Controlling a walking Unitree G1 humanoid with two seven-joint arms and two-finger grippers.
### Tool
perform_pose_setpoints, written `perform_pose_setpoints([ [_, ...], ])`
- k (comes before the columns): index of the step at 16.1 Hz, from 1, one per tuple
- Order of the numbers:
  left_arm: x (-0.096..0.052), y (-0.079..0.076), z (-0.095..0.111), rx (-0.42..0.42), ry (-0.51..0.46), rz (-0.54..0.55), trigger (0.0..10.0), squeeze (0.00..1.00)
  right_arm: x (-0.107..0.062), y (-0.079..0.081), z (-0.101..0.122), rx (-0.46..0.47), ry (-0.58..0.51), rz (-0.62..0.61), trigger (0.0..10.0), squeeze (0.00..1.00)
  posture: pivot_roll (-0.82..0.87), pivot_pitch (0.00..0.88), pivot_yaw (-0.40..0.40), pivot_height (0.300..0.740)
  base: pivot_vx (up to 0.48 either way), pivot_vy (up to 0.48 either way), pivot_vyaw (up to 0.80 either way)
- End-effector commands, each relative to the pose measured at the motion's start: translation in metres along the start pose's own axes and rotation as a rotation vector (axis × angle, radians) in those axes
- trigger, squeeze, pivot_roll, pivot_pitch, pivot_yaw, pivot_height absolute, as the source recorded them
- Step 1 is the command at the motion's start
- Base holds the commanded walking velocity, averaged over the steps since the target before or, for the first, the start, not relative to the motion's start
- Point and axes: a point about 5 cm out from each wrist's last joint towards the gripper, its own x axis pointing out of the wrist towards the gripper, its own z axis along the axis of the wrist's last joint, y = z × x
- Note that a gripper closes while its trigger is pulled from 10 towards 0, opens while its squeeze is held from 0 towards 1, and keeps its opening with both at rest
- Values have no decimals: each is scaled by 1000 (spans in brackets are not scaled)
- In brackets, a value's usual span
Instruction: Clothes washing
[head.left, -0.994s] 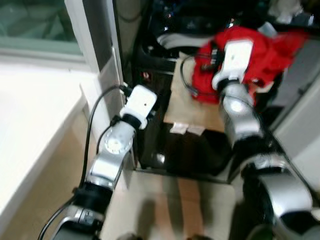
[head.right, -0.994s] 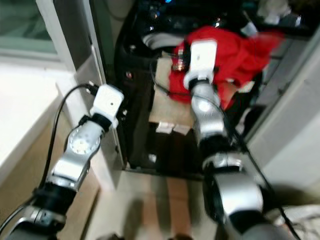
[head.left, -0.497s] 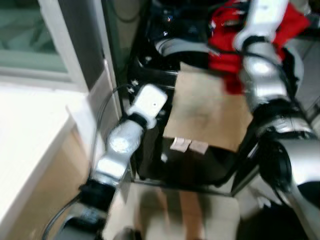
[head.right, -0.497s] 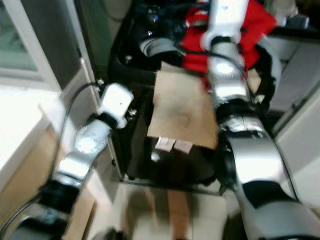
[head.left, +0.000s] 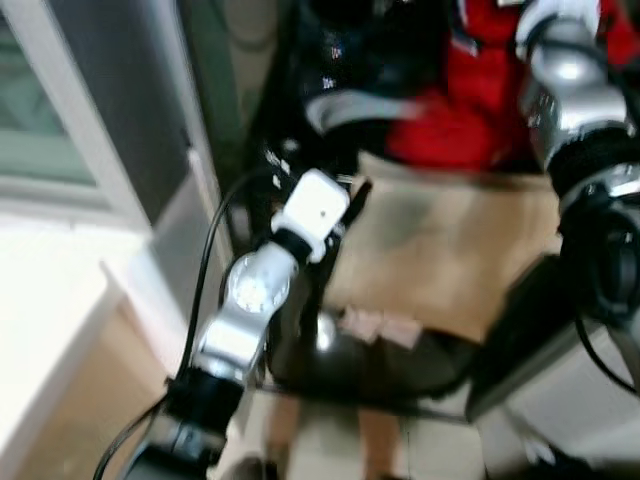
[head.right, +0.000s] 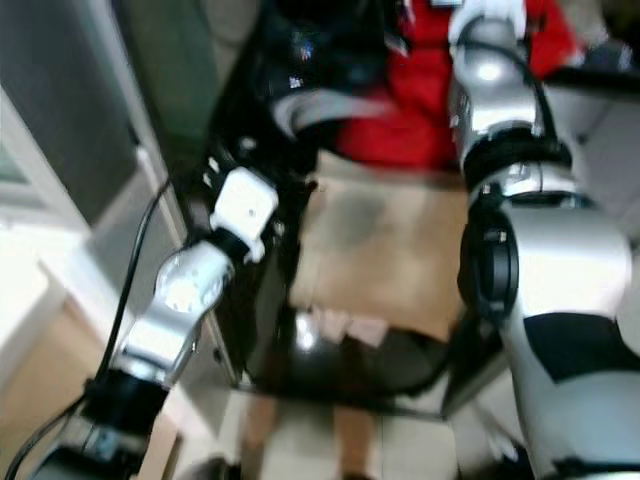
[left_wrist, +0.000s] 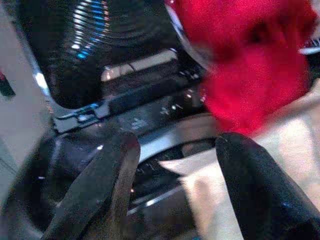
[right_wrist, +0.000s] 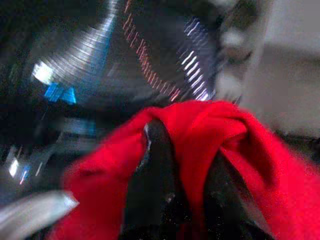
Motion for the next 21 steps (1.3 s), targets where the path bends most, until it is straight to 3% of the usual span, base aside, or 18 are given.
perform_pose_setpoints([
  [1,-1,-1,3,-21,-2,-3,10000,0,-3,5,-16,5,80,31,10000,0,40,0,-75,724,0,0,0],
  [2,-4,1,9,-26,-14,6,10000,0,-11,13,-46,-34,211,62,10000,0,63,0,-85,724,0,0,0],
  [3,-5,1,10,-23,-16,10,10000,0,-15,17,-57,8,257,69,10000,0,78,0,-92,724,0,0,0],
  [4,-8,2,12,-17,-16,14,10000,0,-20,21,-70,14,297,78,10000,737,96,0,-99,724,0,0,0],
  [5,-11,3,12,-17,-10,18,10000,0,-22,25,-76,57,318,94,10000,1000,100,0,-99,724,0,0,0],
  [9,-16,4,13,-12,9,14,10000,0,-23,20,-79,105,320,42,10000,1000,104,0,-93,724,0,0,0],
  [13,-15,-2,13,-25,16,-20,10000,0,-15,15,-58,109,228,36,10000,1000,68,0,-77,724,0,0,0],
  [16,-14,-4,13,-35,20,-29,10000,0,-13,12,-52,244,212,26,10000,1000,59,0,-76,724,0,0,0],
  [17,-14,-5,12,-33,27,-28,10000,0,-11,12,-47,222,177,33,10000,1000,59,0,-81,724,0,0,0],
  [18,-14,-7,9,-25,48,-32,10000,0,-9,13,-37,215,124,46,10000,98,57,0,-85,724,0,0,0],
  [19,-17,-7,-1,-57,104,-16,10000,0,-9,14,-27,200,19,70,10000,0,45,0,-85,724,0,0,0],
  [21,-20,-6,-7,-76,138,3,10000,0,-13,13,-32,204,-30,78,10000,0,32,0,-83,724,0,0,0],
])
